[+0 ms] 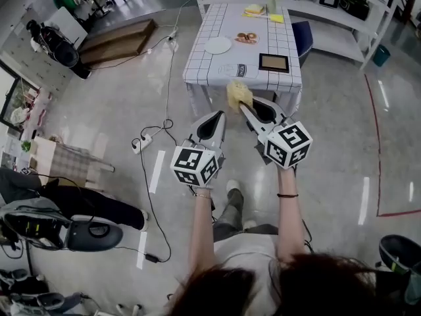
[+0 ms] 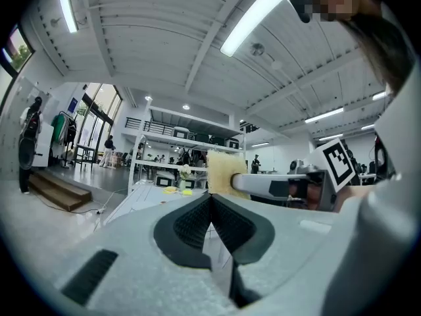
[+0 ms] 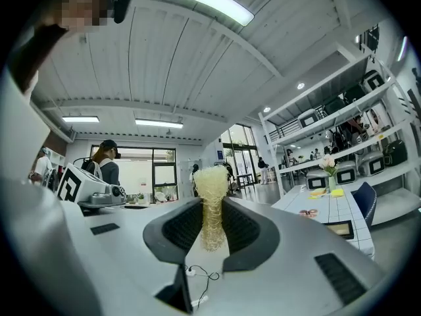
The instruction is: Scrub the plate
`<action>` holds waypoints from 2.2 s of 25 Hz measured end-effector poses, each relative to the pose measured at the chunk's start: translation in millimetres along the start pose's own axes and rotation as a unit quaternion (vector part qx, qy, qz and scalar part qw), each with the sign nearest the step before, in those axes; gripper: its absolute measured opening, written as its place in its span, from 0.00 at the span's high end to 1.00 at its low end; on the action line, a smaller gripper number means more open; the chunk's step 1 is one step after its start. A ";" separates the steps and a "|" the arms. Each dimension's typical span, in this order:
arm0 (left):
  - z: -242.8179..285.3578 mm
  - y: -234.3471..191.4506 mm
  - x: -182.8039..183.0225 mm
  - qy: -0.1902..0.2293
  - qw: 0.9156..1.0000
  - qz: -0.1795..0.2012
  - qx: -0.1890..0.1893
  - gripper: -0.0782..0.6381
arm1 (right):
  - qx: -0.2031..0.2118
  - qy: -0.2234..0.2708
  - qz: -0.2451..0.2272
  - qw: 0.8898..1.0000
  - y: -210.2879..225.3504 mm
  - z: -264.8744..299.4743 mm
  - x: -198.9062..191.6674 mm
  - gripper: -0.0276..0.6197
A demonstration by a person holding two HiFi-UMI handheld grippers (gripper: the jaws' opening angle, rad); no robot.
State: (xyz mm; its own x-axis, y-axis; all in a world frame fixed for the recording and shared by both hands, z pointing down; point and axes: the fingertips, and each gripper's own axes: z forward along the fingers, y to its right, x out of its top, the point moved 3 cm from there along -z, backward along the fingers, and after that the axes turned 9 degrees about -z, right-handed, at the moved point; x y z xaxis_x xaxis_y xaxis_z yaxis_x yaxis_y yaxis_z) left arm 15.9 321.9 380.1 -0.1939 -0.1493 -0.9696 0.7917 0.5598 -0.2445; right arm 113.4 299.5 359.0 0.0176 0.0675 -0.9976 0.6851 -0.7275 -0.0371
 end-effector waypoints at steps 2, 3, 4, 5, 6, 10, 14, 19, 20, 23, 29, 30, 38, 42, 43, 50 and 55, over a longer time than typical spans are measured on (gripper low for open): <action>11.3 -11.4 2.5 -0.002 1.000 -0.001 -0.002 0.88 | -0.003 -0.003 0.002 1.000 9.6 11.9 -2.9 0.83; 18.0 -16.7 4.2 -0.003 1.000 0.000 -0.005 0.88 | -0.005 -0.004 0.002 1.000 14.9 18.1 -3.5 0.83; 24.7 -22.1 5.6 -0.005 1.000 0.000 -0.007 0.88 | -0.007 -0.006 0.003 1.000 19.9 24.4 -4.3 0.83; 31.0 -27.6 6.7 -0.006 1.000 -0.002 -0.010 0.88 | -0.007 -0.009 0.004 1.000 24.2 30.6 -5.9 0.83; 36.7 -33.4 7.7 -0.007 1.000 -0.004 -0.012 0.88 | -0.007 -0.012 0.006 1.000 27.9 37.0 -7.8 0.83; 60.6 -60.4 14.9 -0.010 1.000 -0.011 -0.019 0.88 | -0.007 -0.024 0.004 1.000 43.9 67.4 -11.8 0.83; 83.8 -89.0 22.1 -0.014 1.000 -0.015 -0.023 0.88 | -0.012 -0.033 0.005 0.999 62.0 98.3 -16.4 0.83; 108.6 -122.1 28.2 -0.016 0.999 -0.018 -0.026 0.88 | -0.016 -0.042 0.007 0.999 83.7 134.4 -24.5 0.83; 112.3 -127.9 29.1 -0.017 0.999 -0.018 -0.026 0.88 | -0.016 -0.043 0.008 0.999 87.2 140.9 -25.4 0.83; 122.4 -145.5 31.1 -0.019 0.999 -0.020 -0.026 0.88 | -0.016 -0.046 0.010 0.999 96.3 160.2 -29.5 0.83; 140.8 -177.3 34.7 -0.025 0.999 -0.019 -0.027 0.88 | -0.019 -0.048 0.012 0.999 112.6 195.2 -34.3 0.83; 143.6 -181.9 35.5 -0.026 0.999 -0.019 -0.027 0.88 | -0.019 -0.049 0.011 0.999 115.0 200.1 -35.1 0.83; 159.1 -209.8 38.1 -0.014 0.998 -0.044 -0.032 0.88 | -0.013 -0.058 0.010 0.998 125.7 226.4 -48.6 0.83; 167.6 -218.2 34.3 -0.023 0.998 -0.046 -0.032 0.88 | -0.013 -0.060 0.012 0.998 134.3 235.5 -51.5 0.83; 169.4 -219.9 34.8 -0.025 0.998 -0.046 -0.030 0.88 | -0.013 -0.060 0.013 0.998 136.1 237.3 -51.7 0.83; 190.8 -237.2 34.1 -0.031 0.998 -0.052 -0.026 0.88 | 0.003 -0.055 0.020 0.998 154.7 254.3 -52.3 0.83; 215.1 -252.6 31.2 -0.040 0.997 -0.065 -0.021 0.88 | 0.011 -0.066 0.026 0.997 178.5 273.0 -58.2 0.83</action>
State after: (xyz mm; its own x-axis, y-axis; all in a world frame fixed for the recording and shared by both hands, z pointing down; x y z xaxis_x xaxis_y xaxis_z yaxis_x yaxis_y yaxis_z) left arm -65.5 0.6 413.7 -0.2447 -0.2864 -0.9263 0.7381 0.5645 -0.3695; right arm 35.9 -20.7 394.3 -0.0438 -0.0605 -0.9972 0.6695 -0.7426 0.0157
